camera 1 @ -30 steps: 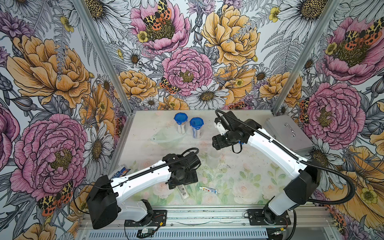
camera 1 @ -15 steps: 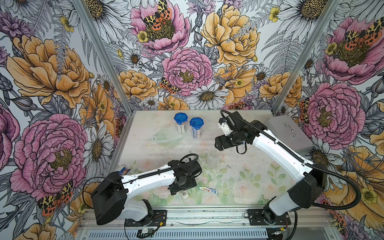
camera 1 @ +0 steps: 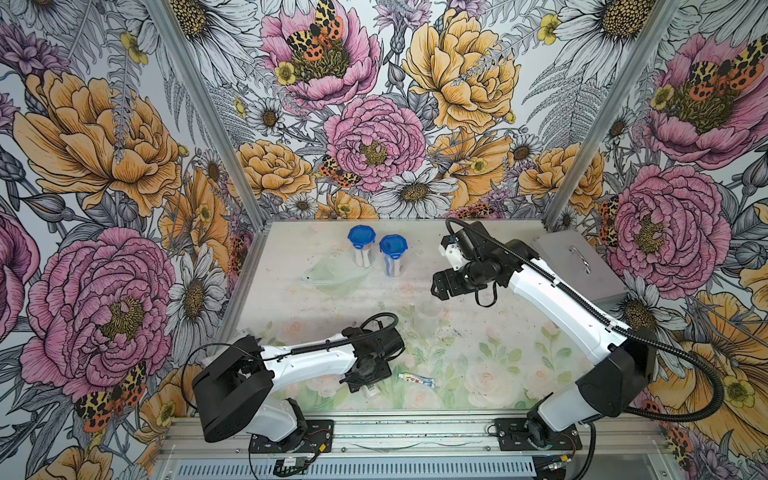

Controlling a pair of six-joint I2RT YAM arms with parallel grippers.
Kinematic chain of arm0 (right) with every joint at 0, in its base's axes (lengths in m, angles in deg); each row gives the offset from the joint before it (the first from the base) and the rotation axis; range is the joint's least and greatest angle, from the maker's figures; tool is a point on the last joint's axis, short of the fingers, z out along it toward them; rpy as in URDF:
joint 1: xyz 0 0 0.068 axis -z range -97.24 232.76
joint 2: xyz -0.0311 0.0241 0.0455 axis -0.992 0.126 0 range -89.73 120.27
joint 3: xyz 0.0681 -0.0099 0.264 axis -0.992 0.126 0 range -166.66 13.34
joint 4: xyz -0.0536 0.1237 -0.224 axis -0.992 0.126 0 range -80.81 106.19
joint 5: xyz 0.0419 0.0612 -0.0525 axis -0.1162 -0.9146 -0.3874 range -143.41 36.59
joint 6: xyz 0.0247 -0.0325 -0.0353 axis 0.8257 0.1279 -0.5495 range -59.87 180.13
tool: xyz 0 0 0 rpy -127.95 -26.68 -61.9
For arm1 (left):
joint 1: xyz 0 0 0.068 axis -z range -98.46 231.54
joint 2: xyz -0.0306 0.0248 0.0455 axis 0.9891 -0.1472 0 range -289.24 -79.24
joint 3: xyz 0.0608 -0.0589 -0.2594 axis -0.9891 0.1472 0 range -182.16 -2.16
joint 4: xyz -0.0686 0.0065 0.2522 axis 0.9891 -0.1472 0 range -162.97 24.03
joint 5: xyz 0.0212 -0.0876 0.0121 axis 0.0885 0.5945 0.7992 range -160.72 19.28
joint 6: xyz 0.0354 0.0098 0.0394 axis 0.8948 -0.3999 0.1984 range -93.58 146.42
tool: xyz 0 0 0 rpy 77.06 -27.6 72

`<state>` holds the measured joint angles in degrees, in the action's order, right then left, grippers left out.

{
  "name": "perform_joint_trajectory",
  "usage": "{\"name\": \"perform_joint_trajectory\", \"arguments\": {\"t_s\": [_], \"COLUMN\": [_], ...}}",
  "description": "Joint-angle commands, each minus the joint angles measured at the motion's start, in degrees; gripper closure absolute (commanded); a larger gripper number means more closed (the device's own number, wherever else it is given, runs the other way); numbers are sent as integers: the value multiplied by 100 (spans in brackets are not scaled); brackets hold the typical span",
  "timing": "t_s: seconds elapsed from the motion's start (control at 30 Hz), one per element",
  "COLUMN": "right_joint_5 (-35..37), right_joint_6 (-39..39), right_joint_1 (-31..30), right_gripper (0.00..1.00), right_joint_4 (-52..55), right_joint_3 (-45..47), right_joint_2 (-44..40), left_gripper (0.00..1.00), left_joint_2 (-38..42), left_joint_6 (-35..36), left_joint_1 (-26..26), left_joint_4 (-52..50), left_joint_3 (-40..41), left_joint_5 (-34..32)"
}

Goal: Pack away toiletry kits
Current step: Pick up the toiletry item from the center of the board.

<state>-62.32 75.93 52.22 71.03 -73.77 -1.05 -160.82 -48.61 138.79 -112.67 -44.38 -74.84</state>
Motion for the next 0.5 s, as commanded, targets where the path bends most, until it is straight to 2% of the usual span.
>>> {"name": "perform_joint_trajectory", "arguments": {"t_s": [0.0, 0.23, 0.47], "right_joint_5": [-85, -110, -289], "right_joint_6": [88, 119, 192], "right_joint_1": [78, 221, 351], "right_gripper": [10, 11, 11], "right_joint_4": [-179, -217, -217], "right_joint_3": [-166, -297, -272], "right_joint_2": [49, 122, 66], "left_gripper": [33, 40, 56], "left_joint_2": [-75, -505, -418], "left_joint_6": [-61, 14, 73], "left_joint_1": [64, 326, 368], "left_joint_4": [334, 478, 461], "left_joint_3": [184, 130, 100], "left_joint_5": [-74, 25, -43]}}
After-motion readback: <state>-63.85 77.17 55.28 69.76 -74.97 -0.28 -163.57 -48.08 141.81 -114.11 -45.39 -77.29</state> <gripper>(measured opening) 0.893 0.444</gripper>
